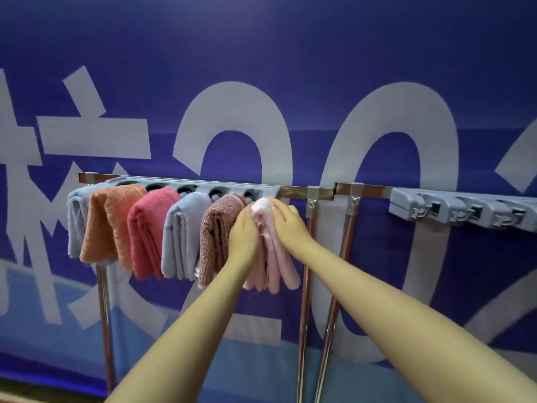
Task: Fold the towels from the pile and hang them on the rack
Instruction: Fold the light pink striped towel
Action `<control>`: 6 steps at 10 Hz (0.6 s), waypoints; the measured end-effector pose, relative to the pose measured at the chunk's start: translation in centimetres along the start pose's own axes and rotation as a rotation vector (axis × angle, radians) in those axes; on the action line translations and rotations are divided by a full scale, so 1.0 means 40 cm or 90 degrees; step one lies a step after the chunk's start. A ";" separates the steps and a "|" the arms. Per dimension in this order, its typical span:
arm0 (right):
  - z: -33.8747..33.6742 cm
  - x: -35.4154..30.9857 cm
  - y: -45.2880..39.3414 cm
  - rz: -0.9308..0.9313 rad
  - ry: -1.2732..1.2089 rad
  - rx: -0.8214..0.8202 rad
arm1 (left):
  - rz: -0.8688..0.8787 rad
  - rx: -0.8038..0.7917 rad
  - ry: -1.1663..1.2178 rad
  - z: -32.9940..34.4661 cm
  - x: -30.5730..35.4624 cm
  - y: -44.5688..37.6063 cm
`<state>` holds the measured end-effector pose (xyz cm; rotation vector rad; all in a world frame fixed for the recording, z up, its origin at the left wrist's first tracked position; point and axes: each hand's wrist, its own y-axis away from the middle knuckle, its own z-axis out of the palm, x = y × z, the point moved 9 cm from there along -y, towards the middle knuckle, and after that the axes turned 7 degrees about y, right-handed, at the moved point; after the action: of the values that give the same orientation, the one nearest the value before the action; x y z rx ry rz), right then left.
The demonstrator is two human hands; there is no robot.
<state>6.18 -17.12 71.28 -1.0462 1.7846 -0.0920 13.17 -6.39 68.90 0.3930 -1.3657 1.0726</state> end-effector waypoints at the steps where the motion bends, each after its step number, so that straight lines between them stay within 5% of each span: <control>1: -0.014 -0.008 0.037 -0.009 0.062 -0.010 | -0.058 -0.027 0.038 -0.011 -0.036 -0.021; 4: -0.094 -0.118 0.187 0.023 -0.053 0.014 | 0.071 -0.038 -0.030 -0.055 0.189 0.182; 6: -0.064 -0.113 0.404 0.049 -0.123 -0.041 | 0.013 -0.002 -0.066 -0.131 0.130 0.347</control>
<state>-5.15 -5.00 67.70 -0.9945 1.6584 0.1114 4.46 6.63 67.67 0.4390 -1.4655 1.0794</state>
